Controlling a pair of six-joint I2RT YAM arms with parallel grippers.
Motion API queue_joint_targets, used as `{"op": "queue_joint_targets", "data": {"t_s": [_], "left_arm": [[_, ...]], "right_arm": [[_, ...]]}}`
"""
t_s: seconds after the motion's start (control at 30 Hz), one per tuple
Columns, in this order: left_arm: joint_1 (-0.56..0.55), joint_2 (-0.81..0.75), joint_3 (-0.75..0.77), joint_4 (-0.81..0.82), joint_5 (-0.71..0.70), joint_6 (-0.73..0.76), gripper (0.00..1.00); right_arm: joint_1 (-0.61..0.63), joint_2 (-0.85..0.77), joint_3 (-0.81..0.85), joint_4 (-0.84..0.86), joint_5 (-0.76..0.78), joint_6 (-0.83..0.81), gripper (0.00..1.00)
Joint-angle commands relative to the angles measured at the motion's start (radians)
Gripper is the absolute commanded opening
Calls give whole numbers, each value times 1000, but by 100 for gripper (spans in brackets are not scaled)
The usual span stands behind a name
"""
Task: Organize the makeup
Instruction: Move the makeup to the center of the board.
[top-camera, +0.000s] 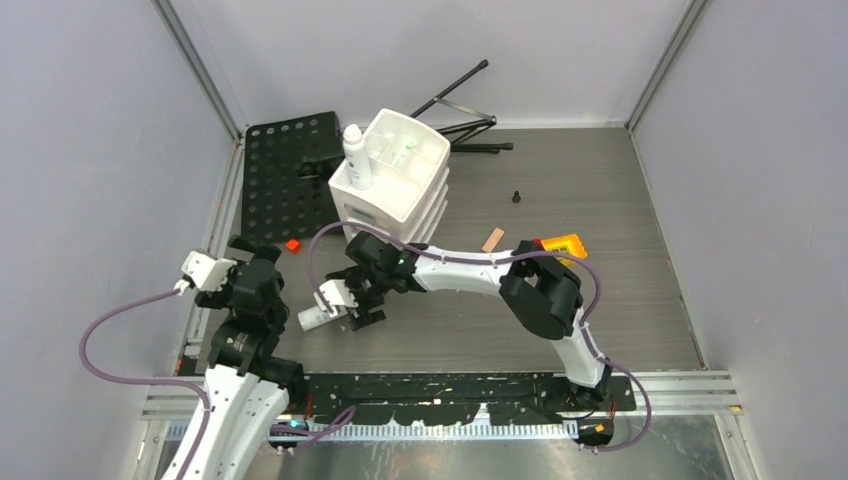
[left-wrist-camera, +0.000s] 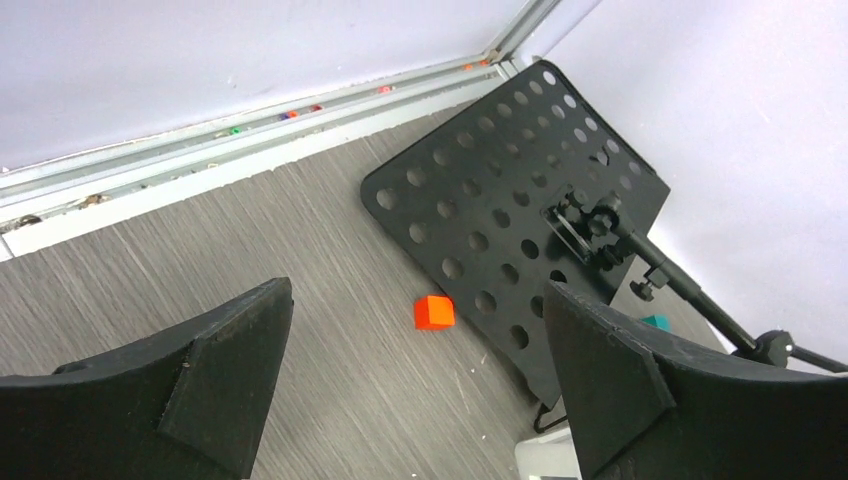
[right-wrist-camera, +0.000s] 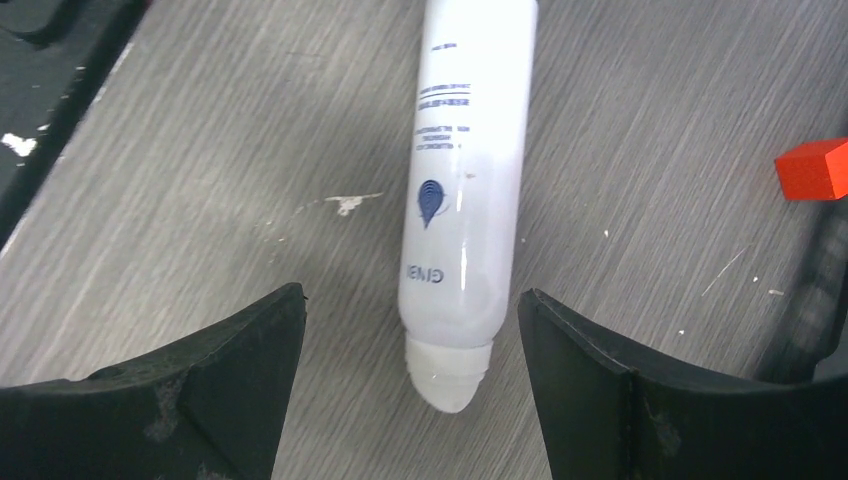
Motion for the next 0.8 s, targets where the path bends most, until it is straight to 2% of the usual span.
{"op": "queue_joint_targets", "data": {"t_s": [0.0, 0.23, 0.4, 0.6, 0.63, 0.7, 0.77], "left_arm": [[-2, -32, 61, -46, -90, -45, 98], [-2, -99, 35, -15, -88, -27, 97], [-2, -94, 34, -14, -87, -25, 97], [-2, -88, 32, -9, -80, -23, 97], [-2, -88, 31, -6, -80, -22, 97], [-2, -86, 30, -5, -80, -21, 97], [-1, -86, 26, 0, -80, -17, 97]], "right_arm": [[-12, 37, 78, 76, -10, -3, 83], [-21, 134, 199, -35, 2, -44, 81], [-21, 178, 235, -66, 21, -60, 64], [-20, 183, 237, -96, 0, -60, 64], [-20, 185, 236, -99, -1, -59, 62], [-20, 185, 236, -101, 0, -57, 50], [-19, 180, 228, -99, 6, -53, 42]]}}
